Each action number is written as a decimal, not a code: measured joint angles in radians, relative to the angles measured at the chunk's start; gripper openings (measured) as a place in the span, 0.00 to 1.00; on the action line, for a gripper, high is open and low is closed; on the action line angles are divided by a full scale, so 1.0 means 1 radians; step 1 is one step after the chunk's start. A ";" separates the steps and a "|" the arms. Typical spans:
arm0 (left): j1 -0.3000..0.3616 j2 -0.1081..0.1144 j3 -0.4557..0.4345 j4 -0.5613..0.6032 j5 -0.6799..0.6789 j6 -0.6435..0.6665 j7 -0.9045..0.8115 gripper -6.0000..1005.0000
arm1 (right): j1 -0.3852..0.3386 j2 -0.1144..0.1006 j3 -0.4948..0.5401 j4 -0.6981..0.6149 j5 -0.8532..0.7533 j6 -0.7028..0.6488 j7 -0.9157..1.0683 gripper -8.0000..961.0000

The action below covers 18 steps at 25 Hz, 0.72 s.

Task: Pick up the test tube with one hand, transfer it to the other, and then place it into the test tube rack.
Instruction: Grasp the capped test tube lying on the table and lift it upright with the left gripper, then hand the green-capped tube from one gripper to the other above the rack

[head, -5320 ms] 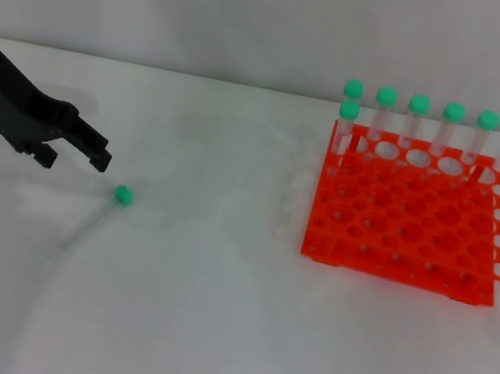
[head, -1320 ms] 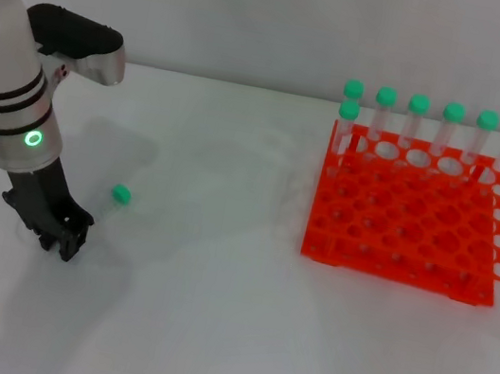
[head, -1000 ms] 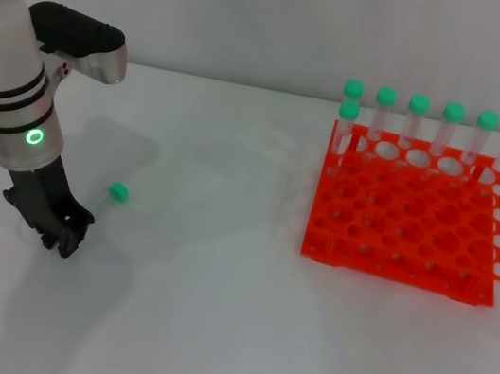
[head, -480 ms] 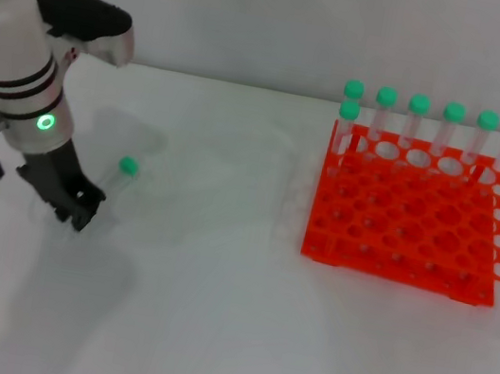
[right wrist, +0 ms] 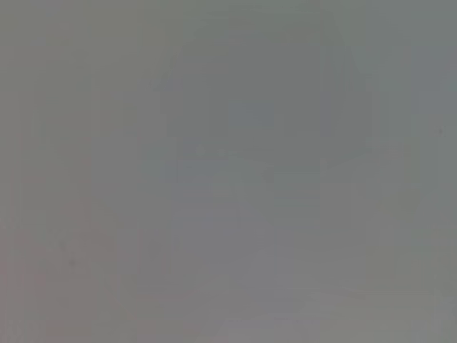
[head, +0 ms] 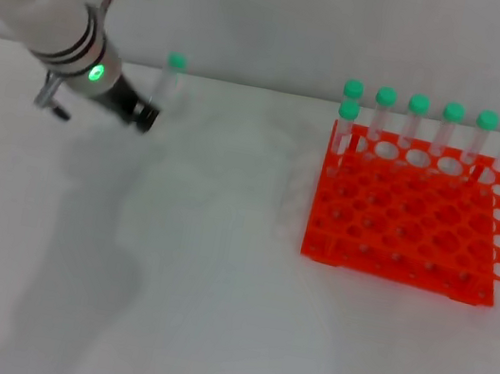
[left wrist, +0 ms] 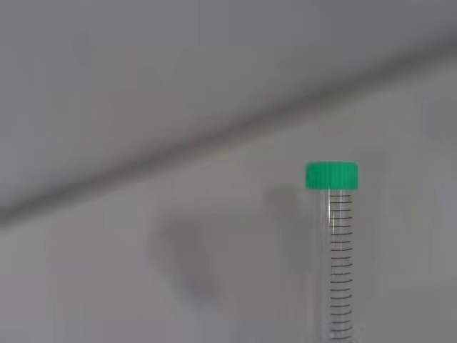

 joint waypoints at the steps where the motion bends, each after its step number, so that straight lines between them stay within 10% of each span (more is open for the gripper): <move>1: 0.003 0.000 0.000 -0.001 -0.034 -0.030 0.015 0.19 | 0.000 0.000 0.000 0.000 0.000 0.000 0.000 0.77; 11: 0.087 -0.067 0.000 0.021 -0.810 -0.332 0.631 0.19 | 0.003 0.000 0.000 -0.001 0.002 0.012 0.000 0.77; 18: 0.178 -0.070 -0.001 0.091 -1.317 -0.207 1.085 0.19 | 0.007 0.000 0.003 -0.001 0.001 0.014 0.000 0.77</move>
